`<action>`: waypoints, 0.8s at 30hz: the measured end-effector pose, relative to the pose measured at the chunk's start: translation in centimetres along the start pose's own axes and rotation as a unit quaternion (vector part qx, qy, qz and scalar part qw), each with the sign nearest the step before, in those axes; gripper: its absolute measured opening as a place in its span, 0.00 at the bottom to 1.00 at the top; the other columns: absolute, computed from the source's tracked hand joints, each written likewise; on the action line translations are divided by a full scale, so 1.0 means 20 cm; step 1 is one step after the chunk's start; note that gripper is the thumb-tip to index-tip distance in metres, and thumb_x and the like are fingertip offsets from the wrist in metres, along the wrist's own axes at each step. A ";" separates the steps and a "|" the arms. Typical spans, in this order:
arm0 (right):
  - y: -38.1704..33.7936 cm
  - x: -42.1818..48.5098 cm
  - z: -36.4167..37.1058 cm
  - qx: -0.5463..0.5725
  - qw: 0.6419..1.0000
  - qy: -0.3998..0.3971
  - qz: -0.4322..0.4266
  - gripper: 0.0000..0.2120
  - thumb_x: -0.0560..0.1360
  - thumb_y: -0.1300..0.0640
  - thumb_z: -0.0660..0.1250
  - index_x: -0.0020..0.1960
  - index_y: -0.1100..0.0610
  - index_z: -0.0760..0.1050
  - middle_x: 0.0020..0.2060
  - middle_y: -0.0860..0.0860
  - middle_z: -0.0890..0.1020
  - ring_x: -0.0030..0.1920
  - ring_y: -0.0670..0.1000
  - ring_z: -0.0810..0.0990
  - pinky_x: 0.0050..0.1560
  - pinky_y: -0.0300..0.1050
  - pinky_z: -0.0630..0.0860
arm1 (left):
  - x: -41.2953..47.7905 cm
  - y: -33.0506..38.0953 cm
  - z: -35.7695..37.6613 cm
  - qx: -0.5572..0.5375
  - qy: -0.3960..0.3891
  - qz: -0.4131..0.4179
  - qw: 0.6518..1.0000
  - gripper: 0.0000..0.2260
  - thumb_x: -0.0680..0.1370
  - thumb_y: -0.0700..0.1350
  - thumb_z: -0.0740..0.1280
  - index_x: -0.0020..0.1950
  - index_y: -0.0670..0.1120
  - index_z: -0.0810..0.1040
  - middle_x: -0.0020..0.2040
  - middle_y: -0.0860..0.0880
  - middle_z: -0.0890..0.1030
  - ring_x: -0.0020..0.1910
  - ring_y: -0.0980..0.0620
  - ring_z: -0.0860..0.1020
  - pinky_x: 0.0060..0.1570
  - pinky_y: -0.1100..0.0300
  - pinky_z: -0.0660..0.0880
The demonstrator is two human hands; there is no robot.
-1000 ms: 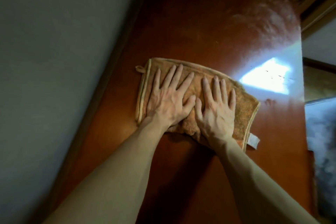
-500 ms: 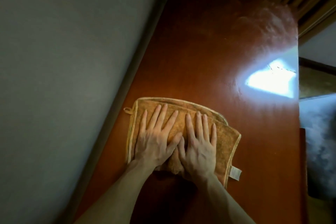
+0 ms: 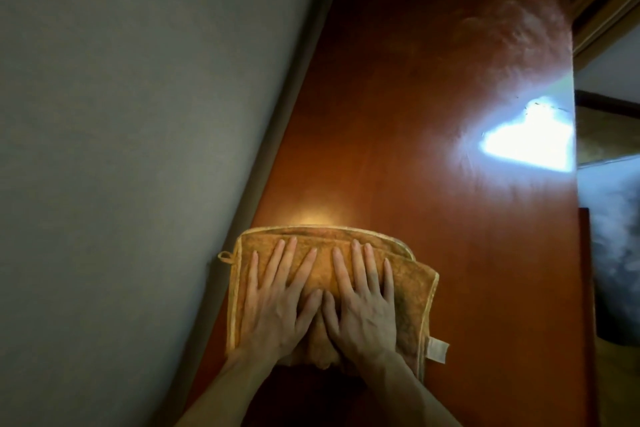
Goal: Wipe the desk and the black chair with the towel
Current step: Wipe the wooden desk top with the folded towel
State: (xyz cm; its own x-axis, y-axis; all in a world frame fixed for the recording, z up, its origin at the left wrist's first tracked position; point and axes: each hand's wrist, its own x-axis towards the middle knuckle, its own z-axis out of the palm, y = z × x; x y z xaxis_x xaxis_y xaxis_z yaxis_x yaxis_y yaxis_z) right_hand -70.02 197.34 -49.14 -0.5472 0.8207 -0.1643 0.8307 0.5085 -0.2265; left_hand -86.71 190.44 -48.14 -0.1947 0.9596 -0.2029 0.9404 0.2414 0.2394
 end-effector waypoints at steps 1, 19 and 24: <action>0.01 0.01 -0.01 0.000 1.000 -0.004 -0.001 0.35 0.82 0.39 0.55 0.84 0.50 0.52 0.84 0.55 0.50 0.83 0.57 0.46 0.80 0.65 0.51 | 0.01 0.01 0.00 -0.001 0.001 -0.004 1.000 0.28 0.85 0.64 0.46 0.84 0.57 0.56 0.85 0.48 0.56 0.84 0.48 0.52 0.81 0.38 0.45; 0.03 0.43 -0.10 0.008 0.999 0.026 0.018 0.35 0.81 0.39 0.54 0.84 0.48 0.50 0.84 0.54 0.50 0.83 0.55 0.44 0.81 0.63 0.47 | 0.52 -0.15 -0.10 0.018 0.033 0.053 0.998 0.29 0.83 0.64 0.50 0.84 0.59 0.57 0.85 0.48 0.54 0.84 0.48 0.52 0.79 0.34 0.47; 0.04 0.62 -0.13 0.003 0.998 0.051 0.021 0.34 0.81 0.39 0.54 0.84 0.48 0.52 0.83 0.55 0.52 0.83 0.55 0.45 0.81 0.63 0.47 | 0.72 -0.19 -0.14 0.020 0.041 0.053 0.998 0.30 0.82 0.64 0.50 0.84 0.59 0.57 0.85 0.48 0.53 0.84 0.48 0.51 0.79 0.34 0.46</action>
State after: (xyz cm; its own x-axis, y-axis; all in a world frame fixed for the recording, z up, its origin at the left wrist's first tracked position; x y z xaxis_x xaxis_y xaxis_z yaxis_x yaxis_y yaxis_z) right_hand -75.78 208.62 -48.87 -0.4974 0.8643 -0.0748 0.8524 0.4709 -0.2275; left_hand -93.80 203.75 -49.24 -0.1145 0.9885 -0.0991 0.9668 0.1338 0.2177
